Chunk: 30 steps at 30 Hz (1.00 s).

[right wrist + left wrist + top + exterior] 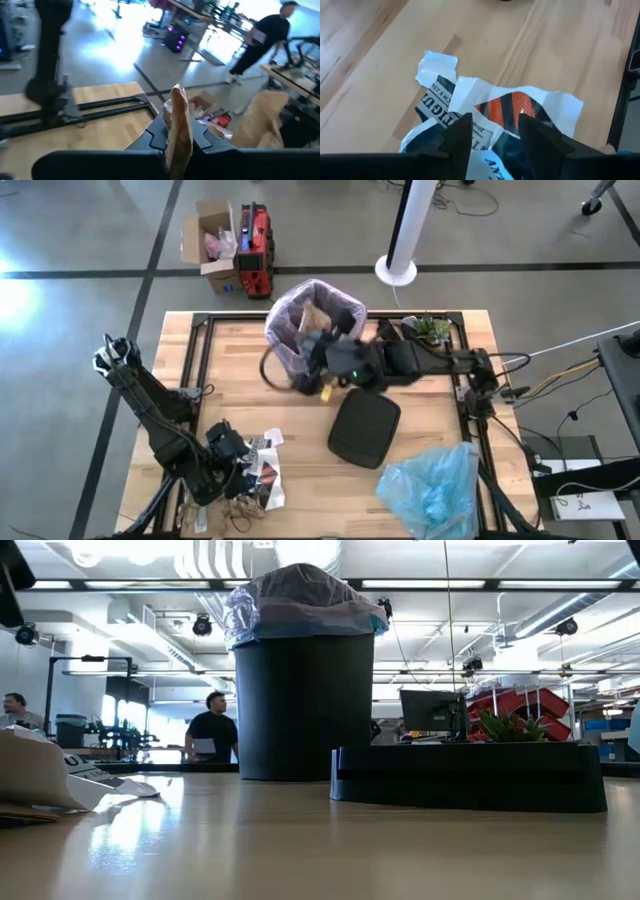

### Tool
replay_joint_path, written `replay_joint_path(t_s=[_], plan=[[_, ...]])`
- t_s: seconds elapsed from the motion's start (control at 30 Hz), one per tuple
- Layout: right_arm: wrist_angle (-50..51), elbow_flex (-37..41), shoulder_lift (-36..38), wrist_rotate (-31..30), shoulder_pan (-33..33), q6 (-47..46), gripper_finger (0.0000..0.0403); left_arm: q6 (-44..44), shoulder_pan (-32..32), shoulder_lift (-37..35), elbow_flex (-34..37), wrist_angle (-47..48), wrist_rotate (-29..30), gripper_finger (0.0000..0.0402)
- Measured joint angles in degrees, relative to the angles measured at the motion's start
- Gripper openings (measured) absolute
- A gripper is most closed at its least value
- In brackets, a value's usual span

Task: Place trash/remove bag and relplace
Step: Put the brown napkin into the black trash bin

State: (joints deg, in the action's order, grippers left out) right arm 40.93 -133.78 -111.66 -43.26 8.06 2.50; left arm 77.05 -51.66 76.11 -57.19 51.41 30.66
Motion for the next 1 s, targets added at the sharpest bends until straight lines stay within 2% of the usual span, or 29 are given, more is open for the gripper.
replay_joint_path(t_s=[0.2, 0.3, 0.43, 0.57, 0.7, 0.87, 1.0], plan=[[-1.22, 0.00, -0.45, 0.74, -6.40, -3.95, 0.0021, 0.01, 0.35, -0.01, 0.00, -1.75, 0.01, 0.0130], [-1.80, 0.04, -0.63, 5.88, -9.44, -7.08, 0.0047, 0.01, 0.61, -0.03, -0.04, -2.66, 0.14, 0.0124], [-3.82, 0.04, -0.63, 12.16, -12.60, -9.21, 0.0102, 0.14, 1.62, -0.07, -0.04, -2.72, -0.16, 0.0127], [-3.77, 0.04, -0.63, 12.02, -14.14, -6.55, 0.0158, 0.82, 2.85, -0.57, -0.04, -2.58, -6.83, 0.0143], [-3.32, 0.04, -0.41, 12.21, -14.46, -1.22, 0.0194, 4.36, 2.94, -1.47, -0.04, -2.42, -13.68, 0.0163], [-0.81, 0.04, 1.01, 14.14, -12.48, 4.88, 0.0207, 10.34, 2.04, -2.02, -0.07, -0.35, -20.89, 0.0184], [2.42, 0.02, 2.11, 22.79, -11.04, 6.20, 0.0202, 12.58, 0.51, -2.02, -0.07, 2.00, -24.97, 0.0196]])
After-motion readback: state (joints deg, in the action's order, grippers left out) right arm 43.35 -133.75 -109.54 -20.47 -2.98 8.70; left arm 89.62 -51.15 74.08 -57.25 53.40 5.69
